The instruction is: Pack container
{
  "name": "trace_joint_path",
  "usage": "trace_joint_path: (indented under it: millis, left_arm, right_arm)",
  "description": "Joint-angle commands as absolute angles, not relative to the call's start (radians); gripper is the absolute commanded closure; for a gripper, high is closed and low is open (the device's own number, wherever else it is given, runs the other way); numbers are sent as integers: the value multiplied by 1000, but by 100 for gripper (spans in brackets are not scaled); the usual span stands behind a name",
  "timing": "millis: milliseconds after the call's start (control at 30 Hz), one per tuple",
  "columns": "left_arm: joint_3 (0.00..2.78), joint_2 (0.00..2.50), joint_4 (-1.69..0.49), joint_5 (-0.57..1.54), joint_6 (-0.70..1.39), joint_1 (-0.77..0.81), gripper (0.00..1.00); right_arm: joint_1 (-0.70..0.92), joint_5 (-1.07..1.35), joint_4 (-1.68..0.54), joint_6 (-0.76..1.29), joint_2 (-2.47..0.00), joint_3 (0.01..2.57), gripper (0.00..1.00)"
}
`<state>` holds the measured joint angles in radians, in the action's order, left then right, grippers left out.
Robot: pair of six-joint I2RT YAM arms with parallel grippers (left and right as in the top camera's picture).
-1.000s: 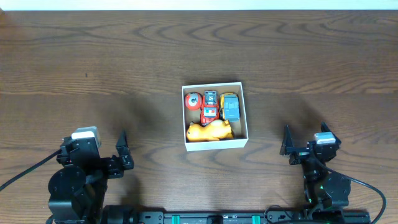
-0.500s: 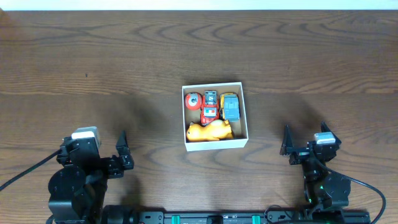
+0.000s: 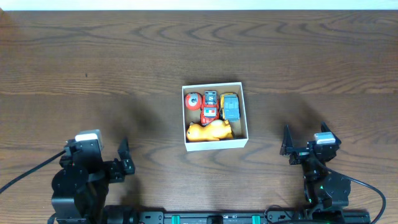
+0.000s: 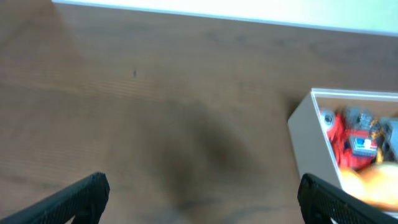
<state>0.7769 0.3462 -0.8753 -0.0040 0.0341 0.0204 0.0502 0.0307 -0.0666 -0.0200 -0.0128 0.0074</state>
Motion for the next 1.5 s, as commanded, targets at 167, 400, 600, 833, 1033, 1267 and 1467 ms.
trace_joint_path:
  millis: [167,400,600,833,1033,1267,1467]
  left_arm:
    - [589,160,-881,-9,51,9,2]
    - [360,0,-676,-9,47,9,2]
    - [209,2,-380,-9,-7,9,2]
    - [45,2,-41,-10,-91,7,2]
    - [4,2,-71,-8,-93,8,2]
    - [4,2,-71,-9,-93,8,2]
    - [4,5,-71,-9,-93,8,2]
  right_arm:
    - [59,42,-70,-39,-6,6,1]
    - [58,42,-70,-39,-6,6,1]
    - [59,42,-70,-39,-6,6,1]
    - [59,42,-70,-39,-6,6,1]
    - [59,42,-70,-39,-6,6,1]
    - [59,42,-70,-39,-6,6,1]
    - [59,42,-70,-39,-6,6,1]
